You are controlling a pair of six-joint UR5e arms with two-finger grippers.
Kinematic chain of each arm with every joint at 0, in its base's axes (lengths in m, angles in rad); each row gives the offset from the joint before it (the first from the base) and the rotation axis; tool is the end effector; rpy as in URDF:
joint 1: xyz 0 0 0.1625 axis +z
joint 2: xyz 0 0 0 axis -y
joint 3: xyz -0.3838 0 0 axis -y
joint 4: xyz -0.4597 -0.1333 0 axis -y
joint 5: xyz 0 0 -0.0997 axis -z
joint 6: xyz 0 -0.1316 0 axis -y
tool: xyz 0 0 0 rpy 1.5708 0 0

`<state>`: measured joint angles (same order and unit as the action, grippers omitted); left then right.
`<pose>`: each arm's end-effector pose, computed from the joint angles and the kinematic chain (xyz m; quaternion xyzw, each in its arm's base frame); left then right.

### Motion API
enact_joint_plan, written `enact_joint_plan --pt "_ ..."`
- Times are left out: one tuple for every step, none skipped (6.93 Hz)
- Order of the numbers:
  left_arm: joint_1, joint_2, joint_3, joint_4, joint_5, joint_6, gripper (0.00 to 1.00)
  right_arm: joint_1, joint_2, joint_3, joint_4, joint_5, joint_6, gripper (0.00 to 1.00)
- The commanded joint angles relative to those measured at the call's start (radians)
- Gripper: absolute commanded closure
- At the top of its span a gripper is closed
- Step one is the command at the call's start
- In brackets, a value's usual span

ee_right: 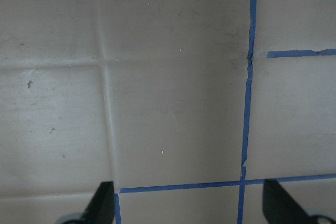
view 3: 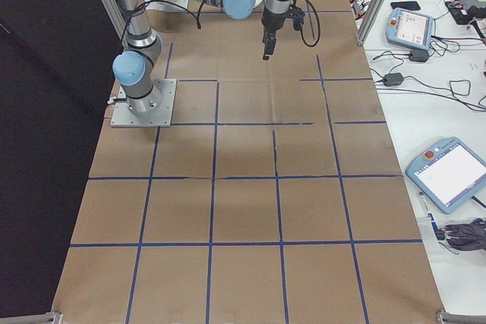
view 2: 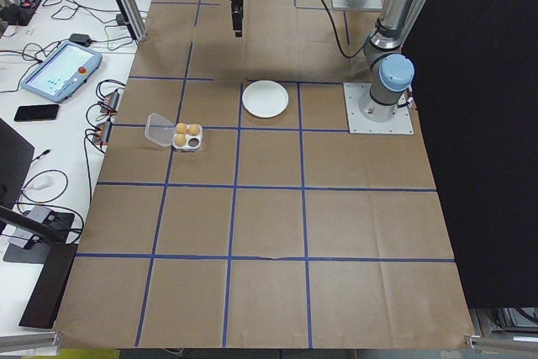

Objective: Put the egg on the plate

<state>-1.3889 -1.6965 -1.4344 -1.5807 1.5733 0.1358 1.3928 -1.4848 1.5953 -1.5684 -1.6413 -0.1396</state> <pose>-0.0209 -0.6216 0.4167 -0.0230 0.9997 -0.0002 0.0013 0.0204 -0.5870 0.3525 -0.0172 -0.9976 -0.0612 0.0258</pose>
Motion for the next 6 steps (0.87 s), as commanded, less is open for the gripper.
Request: enact_joint_plan --pt "0.170 -0.104 0.086 0.008 -0.003 0.167 0.00 0.000 0.000 0.000 0.001 0.000 0.000 0.00" --pt "0.218 -0.161 0.141 0.008 0.001 0.250 0.00 0.000 0.000 0.000 0.001 0.000 0.000 0.00" --pt "0.226 -0.226 0.197 0.011 0.011 0.314 0.00 0.000 0.000 0.000 0.001 0.000 0.000 0.00" --pt "0.228 -0.283 0.254 0.013 0.013 0.349 0.00 0.000 0.000 0.000 -0.001 0.000 0.000 0.00" --pt "0.228 -0.345 0.293 0.015 0.013 0.360 0.00 0.000 0.000 0.000 -0.001 0.000 0.000 0.00" --pt "0.228 -0.395 0.289 0.059 0.011 0.363 0.01 0.000 0.000 0.000 0.001 0.000 0.000 0.00"
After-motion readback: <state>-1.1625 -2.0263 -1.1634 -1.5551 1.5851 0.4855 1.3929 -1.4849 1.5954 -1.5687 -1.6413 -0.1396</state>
